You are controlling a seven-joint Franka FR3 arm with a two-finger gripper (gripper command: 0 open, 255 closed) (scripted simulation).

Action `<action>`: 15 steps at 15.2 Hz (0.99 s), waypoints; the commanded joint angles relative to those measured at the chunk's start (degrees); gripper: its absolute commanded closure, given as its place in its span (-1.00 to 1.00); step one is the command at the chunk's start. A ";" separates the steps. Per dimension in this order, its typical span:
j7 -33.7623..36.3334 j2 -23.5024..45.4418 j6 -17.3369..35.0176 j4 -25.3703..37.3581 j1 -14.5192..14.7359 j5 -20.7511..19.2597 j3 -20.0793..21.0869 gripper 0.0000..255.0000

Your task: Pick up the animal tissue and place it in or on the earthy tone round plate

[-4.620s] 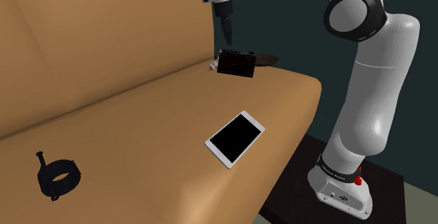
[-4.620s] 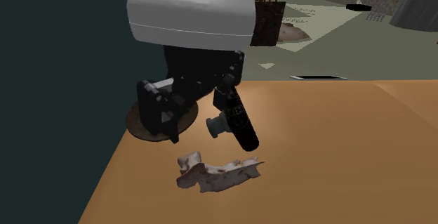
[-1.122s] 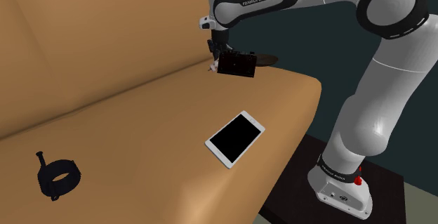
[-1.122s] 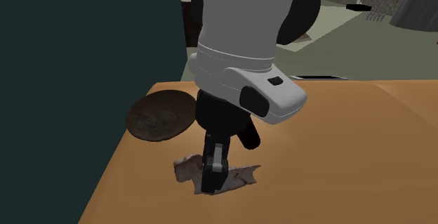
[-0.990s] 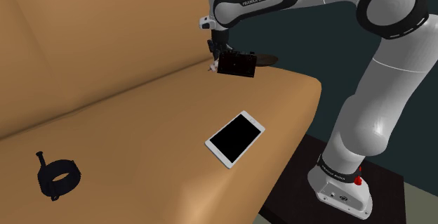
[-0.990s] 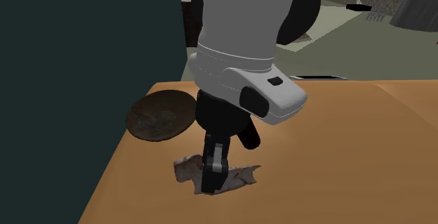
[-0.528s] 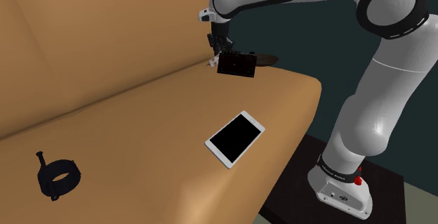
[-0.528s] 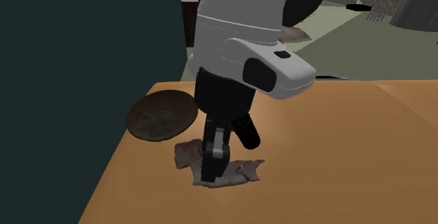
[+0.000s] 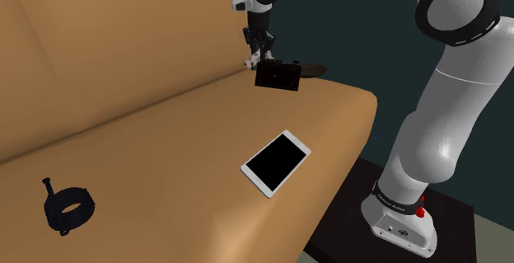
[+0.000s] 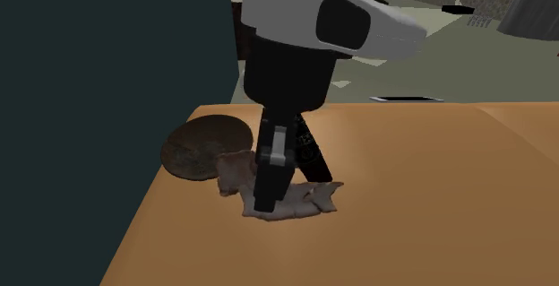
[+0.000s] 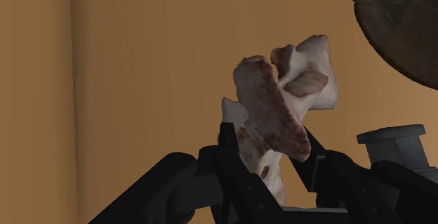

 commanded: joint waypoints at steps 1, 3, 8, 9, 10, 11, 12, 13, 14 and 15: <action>-0.31 0.37 -1.59 1.98 0.00 0.07 0.00 1.00; -0.57 0.76 -3.21 4.02 0.01 0.13 0.02 1.00; -1.27 2.05 -7.38 9.53 0.04 0.26 0.05 1.00; -1.32 2.16 -7.68 9.94 0.05 0.27 0.05 1.00; -2.00 0.12 -7.13 7.49 -0.33 0.23 -0.33 1.00; -2.70 -1.86 -6.66 5.17 -0.71 0.17 -0.72 1.00; -3.42 -3.78 -6.26 2.99 -1.09 0.09 -1.12 1.00; -4.16 -5.64 -5.91 0.92 -1.45 -0.01 -1.56 1.00; -4.92 -7.46 -5.62 -1.04 -1.82 -0.14 -2.00 1.00; -5.70 -9.23 -5.38 -2.90 -2.19 -0.28 -2.47 1.00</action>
